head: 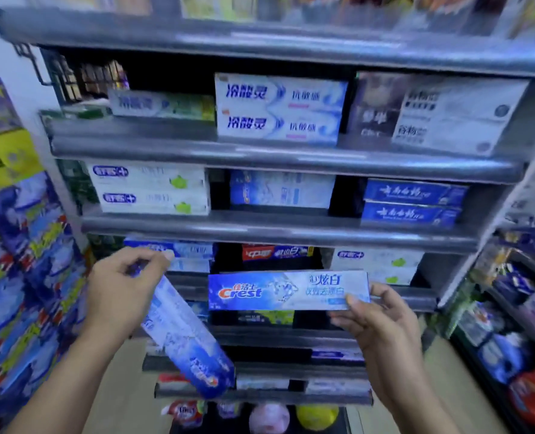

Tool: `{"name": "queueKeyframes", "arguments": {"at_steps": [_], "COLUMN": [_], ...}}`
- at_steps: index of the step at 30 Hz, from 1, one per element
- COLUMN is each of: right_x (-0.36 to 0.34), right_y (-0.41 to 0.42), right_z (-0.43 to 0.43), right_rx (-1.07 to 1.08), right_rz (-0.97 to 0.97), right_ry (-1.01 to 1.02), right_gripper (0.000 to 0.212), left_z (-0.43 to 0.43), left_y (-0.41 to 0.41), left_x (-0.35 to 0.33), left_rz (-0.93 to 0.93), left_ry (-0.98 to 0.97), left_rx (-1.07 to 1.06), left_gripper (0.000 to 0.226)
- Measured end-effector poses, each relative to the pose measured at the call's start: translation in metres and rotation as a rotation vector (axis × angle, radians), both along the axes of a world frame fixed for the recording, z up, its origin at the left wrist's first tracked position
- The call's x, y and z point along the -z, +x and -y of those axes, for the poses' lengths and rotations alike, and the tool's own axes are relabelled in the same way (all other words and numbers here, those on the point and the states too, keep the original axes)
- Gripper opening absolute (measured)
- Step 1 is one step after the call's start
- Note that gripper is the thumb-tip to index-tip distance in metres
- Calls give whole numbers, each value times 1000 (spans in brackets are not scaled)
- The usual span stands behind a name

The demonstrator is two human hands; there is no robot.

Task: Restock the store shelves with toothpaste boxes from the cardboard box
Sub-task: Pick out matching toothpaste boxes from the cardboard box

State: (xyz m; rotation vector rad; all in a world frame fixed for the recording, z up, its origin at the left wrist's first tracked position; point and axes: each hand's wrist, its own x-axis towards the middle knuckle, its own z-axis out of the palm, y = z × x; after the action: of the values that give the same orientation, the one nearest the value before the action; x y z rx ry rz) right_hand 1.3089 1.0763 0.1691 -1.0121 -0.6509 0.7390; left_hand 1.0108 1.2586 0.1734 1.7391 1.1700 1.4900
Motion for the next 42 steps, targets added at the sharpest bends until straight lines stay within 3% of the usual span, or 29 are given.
{"name": "queueKeyframes", "arguments": {"at_steps": [2,5,10,13,16,21,24,27,30,37,42], "right_x": [-14,-33,-43,-41,-38,-39,-43,-48,-53,-54,-51], "right_y": [-2,-7,-16,-21,-21,-17,-3,20,41,74,76], "right_z": [-3,-7,-14,-19,-26,-44,-59,-81,-108,-147,-155], "right_rx": [1,4,18,50,58,145,260,335,359,391,339], "right_rz": [-7,-11,2,20,52,122,288,429,547,783,868], "right_ry": [30,89,140,153,139,73,11,-35,-88,-261,-307], "right_gripper": [41,28,36,37,45,37,34,35,38,50,47], "left_z": [-5,-9,-6,-4,-8,-21,-32,-43,-53,-74,-86], "left_y": [0,0,9,15,24,45,58,72,86,109,122], "left_x": [-18,-35,-47,-43,-38,-41,-44,-48,-54,-62,-59], "left_rz": [-33,-87,-119,-59,15,56,88,107,133,90,-32], "left_ry": [-26,-102,-197,-242,-253,-259,-264,-297,-336,-337,-339], "left_rx": [110,301,433,412,376,303,288,281,284,247,162], "left_gripper": [18,40,48,42,14,24,15,33,30,25,48]}}
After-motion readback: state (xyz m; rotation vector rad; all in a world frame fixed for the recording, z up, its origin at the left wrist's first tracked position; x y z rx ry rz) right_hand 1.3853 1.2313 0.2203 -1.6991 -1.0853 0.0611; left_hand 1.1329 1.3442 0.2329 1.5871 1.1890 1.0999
